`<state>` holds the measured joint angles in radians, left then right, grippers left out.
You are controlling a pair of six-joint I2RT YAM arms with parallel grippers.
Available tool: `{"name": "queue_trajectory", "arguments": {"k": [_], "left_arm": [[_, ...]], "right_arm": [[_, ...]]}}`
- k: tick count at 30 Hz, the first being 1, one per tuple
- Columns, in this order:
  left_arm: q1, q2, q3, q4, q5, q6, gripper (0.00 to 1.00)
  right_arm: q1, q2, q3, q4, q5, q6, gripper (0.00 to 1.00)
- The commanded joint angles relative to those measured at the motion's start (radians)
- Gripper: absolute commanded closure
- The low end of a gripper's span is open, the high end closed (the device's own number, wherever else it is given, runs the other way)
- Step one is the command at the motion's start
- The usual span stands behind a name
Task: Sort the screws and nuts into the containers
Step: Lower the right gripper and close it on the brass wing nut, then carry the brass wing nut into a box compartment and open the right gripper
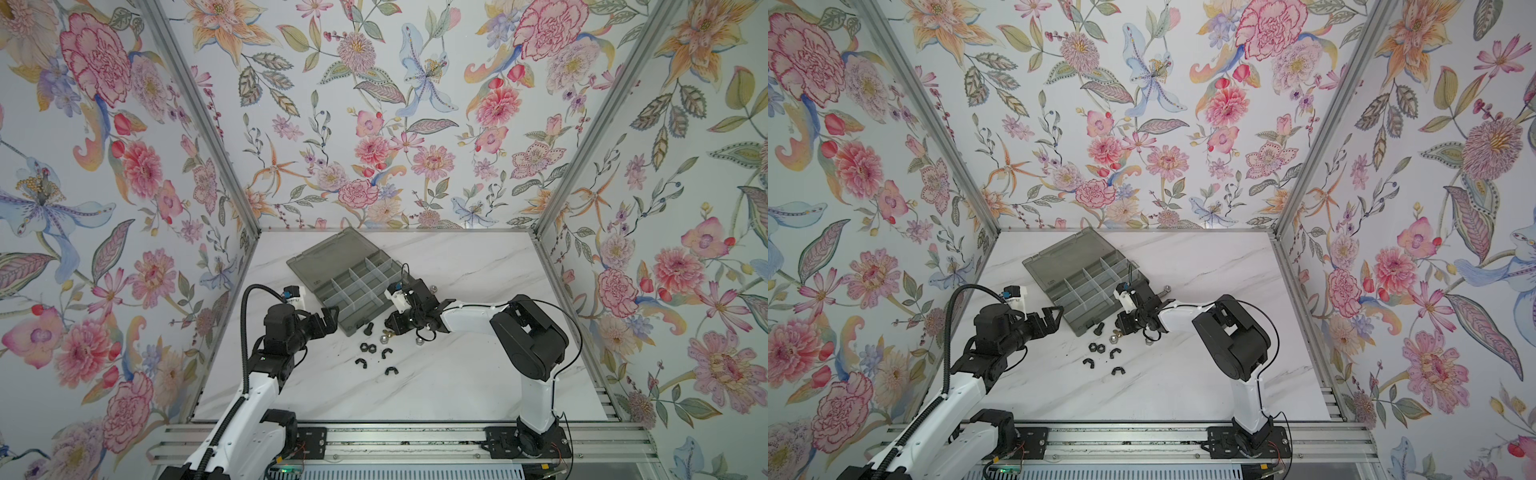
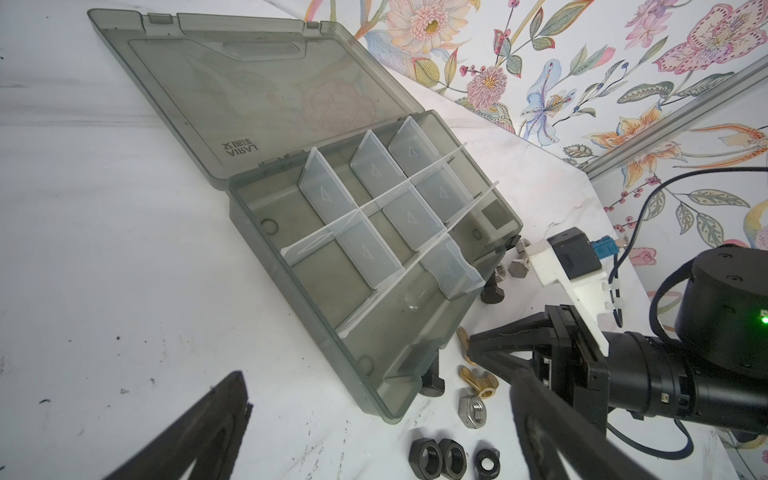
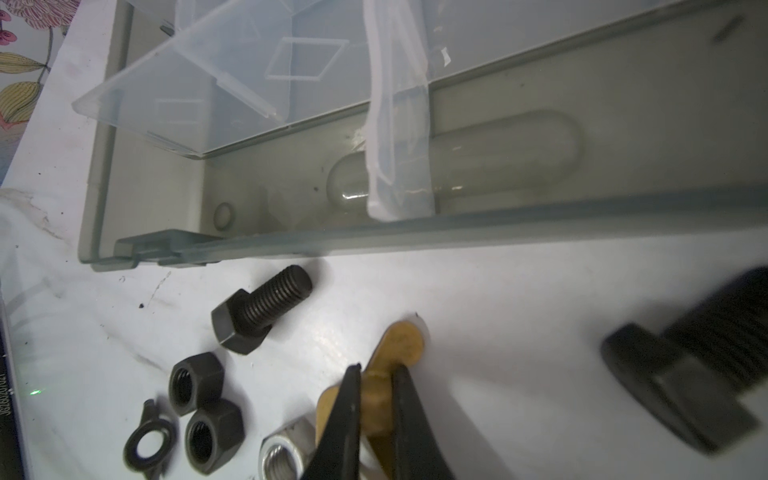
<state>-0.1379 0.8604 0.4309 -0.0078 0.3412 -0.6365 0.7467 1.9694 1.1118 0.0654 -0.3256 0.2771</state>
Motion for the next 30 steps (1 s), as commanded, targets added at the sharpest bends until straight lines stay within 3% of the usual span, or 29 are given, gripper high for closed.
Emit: {"name": "queue_trajectory", "arguments": {"k": [1,17,30], "left_arm": [[-0.008,0.006,0.012,-0.018,0.023,0.003,0.01],[-0.008,0.000,0.008,-0.022,0.018,0.006,0.00],[-0.006,-0.004,0.001,-0.040,0.010,0.028,0.01]], "right_arm": [[0.000,-0.043,-0.010,-0.003,-0.016,-0.009,0.89],[0.009,-0.246,-0.001,0.004,-0.137,-0.088,0.97],[0.087,-0.034,0.296,0.054,-0.107,-0.132,0.97]]}}
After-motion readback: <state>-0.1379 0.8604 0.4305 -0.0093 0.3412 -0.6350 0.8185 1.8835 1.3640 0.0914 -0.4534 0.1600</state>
